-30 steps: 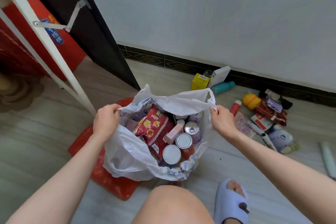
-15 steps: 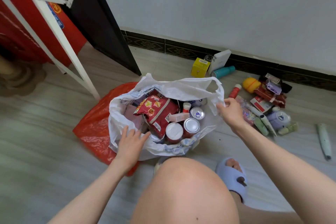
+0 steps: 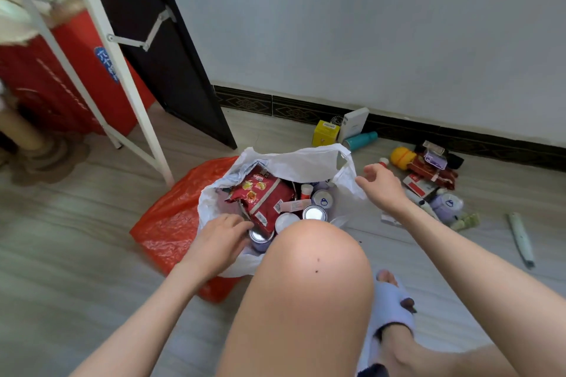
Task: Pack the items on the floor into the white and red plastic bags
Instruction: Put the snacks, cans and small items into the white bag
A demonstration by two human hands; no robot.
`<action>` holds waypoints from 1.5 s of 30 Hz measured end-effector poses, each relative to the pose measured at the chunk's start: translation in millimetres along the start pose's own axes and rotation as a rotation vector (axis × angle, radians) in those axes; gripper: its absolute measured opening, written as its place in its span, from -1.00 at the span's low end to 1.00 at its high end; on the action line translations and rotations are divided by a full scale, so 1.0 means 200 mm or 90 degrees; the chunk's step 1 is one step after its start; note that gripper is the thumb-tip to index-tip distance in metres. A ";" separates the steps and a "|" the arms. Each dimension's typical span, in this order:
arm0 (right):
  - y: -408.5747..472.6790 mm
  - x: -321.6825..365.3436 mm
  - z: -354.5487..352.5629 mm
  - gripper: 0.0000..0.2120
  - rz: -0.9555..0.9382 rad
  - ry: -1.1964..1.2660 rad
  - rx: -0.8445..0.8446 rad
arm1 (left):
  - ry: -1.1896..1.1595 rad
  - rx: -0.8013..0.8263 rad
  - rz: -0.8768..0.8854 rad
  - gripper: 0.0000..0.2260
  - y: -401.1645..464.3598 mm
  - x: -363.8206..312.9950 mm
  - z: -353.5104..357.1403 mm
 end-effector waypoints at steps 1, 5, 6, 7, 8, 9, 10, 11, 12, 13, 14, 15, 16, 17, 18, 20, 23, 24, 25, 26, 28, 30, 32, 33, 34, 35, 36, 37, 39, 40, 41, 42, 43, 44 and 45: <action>0.01 0.02 -0.04 -0.56 -0.025 -0.019 0.000 | 0.003 -0.024 0.027 -0.68 0.08 -0.06 -0.05; 0.04 0.03 -0.30 -0.46 -0.161 -0.168 -0.007 | -0.028 -0.114 0.130 -0.63 0.44 -0.30 -0.18; 0.05 0.03 -0.38 -0.46 -0.193 -0.216 -0.010 | -0.042 -0.125 0.151 -0.62 0.53 -0.37 -0.20; 0.07 0.02 -0.47 -0.45 -0.218 -0.259 -0.013 | -0.055 -0.137 0.177 -0.62 0.62 -0.44 -0.20; 0.08 -0.01 -0.54 -0.46 -0.232 -0.294 -0.014 | -0.063 -0.147 0.196 -0.63 0.70 -0.52 -0.21; 0.10 -0.04 -0.61 -0.46 -0.236 -0.316 -0.017 | -0.065 -0.151 0.215 -0.65 0.77 -0.59 -0.20; 0.12 -0.08 -0.66 -0.48 -0.231 -0.324 -0.022 | -0.068 -0.146 0.230 -0.64 0.84 -0.68 -0.18; 0.14 -0.13 -0.69 -0.49 -0.220 -0.321 -0.028 | -0.076 -0.140 0.248 -0.62 0.90 -0.76 -0.14; 0.15 -0.20 -0.70 -0.51 -0.204 -0.312 -0.032 | -0.092 -0.137 0.260 -0.61 0.95 -0.84 -0.10; 0.17 -0.29 -0.69 -0.52 -0.186 -0.304 -0.031 | -0.110 -0.134 0.272 -0.62 0.99 -0.93 -0.03; 0.18 -0.38 -0.66 -0.51 -0.164 -0.294 -0.025 | -0.127 -0.124 0.281 -0.63 1.02 -1.00 0.04; 0.19 -0.49 -0.63 -0.51 -0.135 -0.286 -0.013 | -0.139 -0.114 0.292 -0.63 1.04 -1.06 0.12; 0.21 -0.59 -0.58 -0.50 -0.104 -0.278 0.000 | -0.147 -0.095 0.302 -0.60 1.06 -1.11 0.21; 0.24 -0.70 -0.54 -0.51 -0.076 -0.272 0.014 | -0.147 -0.073 0.312 -0.56 1.08 -1.14 0.30; 0.28 -0.80 -0.50 -0.52 -0.053 -0.268 0.027 | -0.144 -0.049 0.314 -0.53 1.11 -1.17 0.38; 0.36 -0.99 -0.41 -0.55 -0.006 -0.259 0.043 | -0.140 -0.006 0.305 -0.49 1.20 -1.20 0.54; 0.49 -1.24 -0.29 -0.55 0.060 -0.241 0.034 | -0.127 0.098 0.246 -0.43 1.32 -1.23 0.83; 0.52 -1.31 -0.24 -0.56 0.079 -0.236 0.027 | -0.118 0.154 0.228 -0.40 1.36 -1.23 0.95; 0.55 -1.37 -0.19 -0.57 0.090 -0.232 0.030 | -0.108 0.208 0.217 -0.37 1.39 -1.22 1.07; 0.58 -1.42 -0.13 -0.58 0.086 -0.230 0.039 | -0.094 0.254 0.213 -0.35 1.42 -1.21 1.19; 0.62 -1.47 -0.02 -0.61 0.050 -0.262 0.043 | -0.048 0.302 0.229 -0.30 1.49 -1.19 1.38; 0.65 -1.46 0.05 -0.65 -0.011 -0.317 -0.012 | -0.017 0.318 0.247 -0.27 1.54 -1.18 1.51; 0.64 -1.47 0.11 -0.65 -0.019 -0.353 -0.052 | -0.009 0.342 0.259 -0.21 1.58 -1.18 1.57; 0.64 -1.46 0.13 -0.61 -0.014 -0.361 -0.072 | -0.006 0.357 0.263 -0.17 1.60 -1.18 1.59; 0.63 -1.46 0.14 -0.58 -0.012 -0.370 -0.080 | -0.002 0.368 0.266 -0.14 1.61 -1.18 1.60; 0.64 -1.46 0.15 -0.56 -0.024 -0.391 -0.092 | 0.002 0.373 0.269 -0.11 1.63 -1.17 1.62; 0.65 -1.45 0.15 -0.56 -0.035 -0.413 -0.097 | 0.007 0.371 0.272 -0.10 1.65 -1.16 1.63; 0.66 -1.46 0.15 -0.57 -0.037 -0.434 -0.098 | 0.014 0.371 0.278 -0.08 1.66 -1.15 1.63; 0.67 -1.46 0.15 -0.60 -0.029 -0.444 -0.101 | 0.039 0.374 0.289 -0.07 1.66 -1.14 1.64; 0.66 -1.47 0.15 -0.62 -0.022 -0.425 -0.099 | 0.048 0.368 0.284 -0.06 1.65 -1.14 1.65; 0.64 -1.47 0.14 -0.62 -0.020 -0.400 -0.102 | 0.054 0.357 0.277 -0.07 1.63 -1.14 1.65; 0.63 -1.48 0.14 -0.61 -0.018 -0.373 -0.101 | 0.061 0.340 0.276 -0.09 1.61 -1.15 1.65; 0.61 -1.49 0.14 -0.61 -0.019 -0.346 -0.097 | 0.071 0.319 0.285 -0.12 1.59 -1.16 1.64; 0.60 -1.50 0.15 -0.62 -0.019 -0.320 -0.094 | 0.074 0.297 0.299 -0.14 1.58 -1.17 1.64; 0.59 -1.52 0.15 -0.64 -0.018 -0.298 -0.089 | 0.065 0.281 0.308 -0.16 1.58 -1.17 1.64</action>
Point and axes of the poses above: each hand's wrist, its own y-axis towards the middle knuckle, its own z-axis out of the palm, x = y × z, the point moved 5 cm from there along y, towards the middle knuckle, and after that the axes turned 14 degrees about -x, right-handed, at the moved point
